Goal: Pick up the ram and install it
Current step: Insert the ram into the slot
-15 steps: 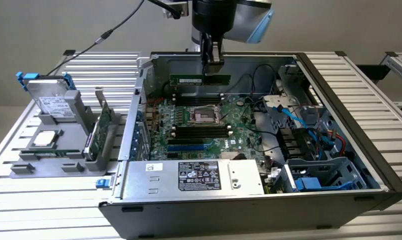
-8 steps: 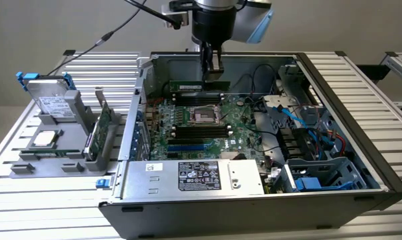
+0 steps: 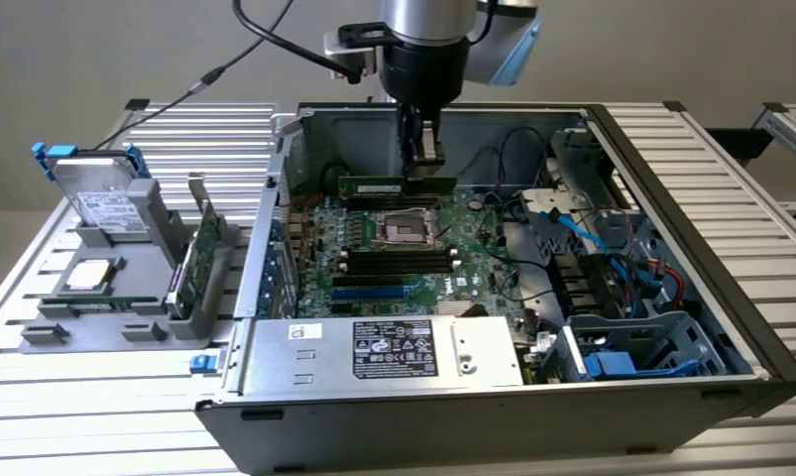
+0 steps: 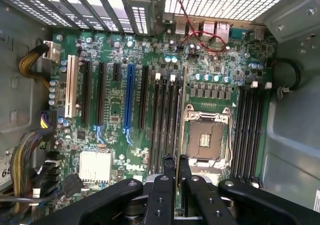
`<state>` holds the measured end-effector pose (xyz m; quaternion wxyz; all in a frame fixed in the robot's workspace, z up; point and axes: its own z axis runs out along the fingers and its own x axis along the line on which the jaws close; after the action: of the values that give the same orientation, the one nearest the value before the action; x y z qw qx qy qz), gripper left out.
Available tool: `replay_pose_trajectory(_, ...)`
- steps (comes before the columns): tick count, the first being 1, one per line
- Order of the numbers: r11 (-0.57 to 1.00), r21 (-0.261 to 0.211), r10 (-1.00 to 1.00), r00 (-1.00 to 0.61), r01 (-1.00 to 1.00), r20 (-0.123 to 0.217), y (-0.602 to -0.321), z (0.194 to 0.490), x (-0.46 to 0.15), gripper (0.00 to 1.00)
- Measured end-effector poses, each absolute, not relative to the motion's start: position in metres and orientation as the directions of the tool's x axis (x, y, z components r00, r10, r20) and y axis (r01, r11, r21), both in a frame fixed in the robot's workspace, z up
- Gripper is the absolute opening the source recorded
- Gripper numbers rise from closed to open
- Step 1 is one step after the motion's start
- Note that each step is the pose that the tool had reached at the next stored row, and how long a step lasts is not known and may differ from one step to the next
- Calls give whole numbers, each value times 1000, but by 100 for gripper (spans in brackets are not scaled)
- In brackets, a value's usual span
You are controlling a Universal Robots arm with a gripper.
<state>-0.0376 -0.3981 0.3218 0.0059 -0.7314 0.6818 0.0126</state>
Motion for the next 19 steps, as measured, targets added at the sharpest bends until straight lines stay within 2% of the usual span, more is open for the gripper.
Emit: replay_pose_trajectory(19,-69,8,-997,69,-998,-26,-398,287,-32,14)
